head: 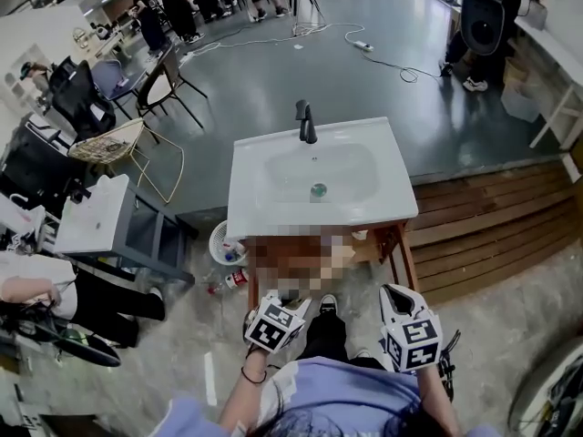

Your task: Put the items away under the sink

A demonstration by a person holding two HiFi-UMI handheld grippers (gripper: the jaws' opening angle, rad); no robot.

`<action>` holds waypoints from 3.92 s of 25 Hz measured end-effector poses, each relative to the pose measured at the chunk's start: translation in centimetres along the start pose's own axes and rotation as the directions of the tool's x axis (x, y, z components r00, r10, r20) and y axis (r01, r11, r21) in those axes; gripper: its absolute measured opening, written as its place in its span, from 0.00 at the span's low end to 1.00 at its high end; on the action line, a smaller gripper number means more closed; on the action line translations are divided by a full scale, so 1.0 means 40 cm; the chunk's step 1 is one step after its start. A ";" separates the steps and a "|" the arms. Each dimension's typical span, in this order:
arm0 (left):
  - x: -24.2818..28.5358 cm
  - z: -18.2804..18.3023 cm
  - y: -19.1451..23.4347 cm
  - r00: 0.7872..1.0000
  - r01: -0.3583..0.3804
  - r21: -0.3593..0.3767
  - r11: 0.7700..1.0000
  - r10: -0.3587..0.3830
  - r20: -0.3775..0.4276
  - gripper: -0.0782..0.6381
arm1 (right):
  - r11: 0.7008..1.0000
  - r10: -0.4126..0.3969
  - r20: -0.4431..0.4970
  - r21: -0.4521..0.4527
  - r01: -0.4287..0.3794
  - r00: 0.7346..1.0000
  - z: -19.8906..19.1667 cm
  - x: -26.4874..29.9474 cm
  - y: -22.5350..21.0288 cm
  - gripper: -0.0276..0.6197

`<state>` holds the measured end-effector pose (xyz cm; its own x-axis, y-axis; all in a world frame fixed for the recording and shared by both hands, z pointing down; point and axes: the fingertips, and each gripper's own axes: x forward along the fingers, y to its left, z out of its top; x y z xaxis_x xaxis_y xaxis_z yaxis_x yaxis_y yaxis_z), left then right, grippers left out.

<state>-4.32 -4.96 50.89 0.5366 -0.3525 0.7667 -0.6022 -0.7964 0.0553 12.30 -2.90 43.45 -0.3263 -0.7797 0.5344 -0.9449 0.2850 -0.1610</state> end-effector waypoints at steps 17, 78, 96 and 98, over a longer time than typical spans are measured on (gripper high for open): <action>-0.104 -0.170 -0.193 0.997 -0.076 -0.114 0.991 0.075 -0.013 0.20 | 0.995 0.103 -0.032 0.002 -0.103 0.994 -0.143 -0.111 0.096 0.07; 0.754 -0.531 0.481 0.987 -0.156 -0.637 0.755 0.148 -0.066 0.20 | 0.923 0.383 0.006 -0.034 -0.382 0.924 -0.487 0.631 0.084 0.07; 0.911 -0.456 0.645 0.943 -0.180 -0.802 0.569 0.332 0.023 0.21 | 0.943 0.333 -0.029 0.026 -0.332 0.943 -0.662 0.641 -0.030 0.07; 0.908 -0.440 0.652 0.939 -0.182 -0.793 0.581 0.342 0.036 0.28 | 0.946 0.324 -0.034 0.030 -0.323 0.945 -0.661 0.635 -0.031 0.07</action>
<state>-10.91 -29.89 91.43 0.3187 -0.6213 0.7158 -0.9165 -0.0093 0.4000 5.91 -8.31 79.17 -0.6139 -0.6258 0.4811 -0.7890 0.5052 -0.3497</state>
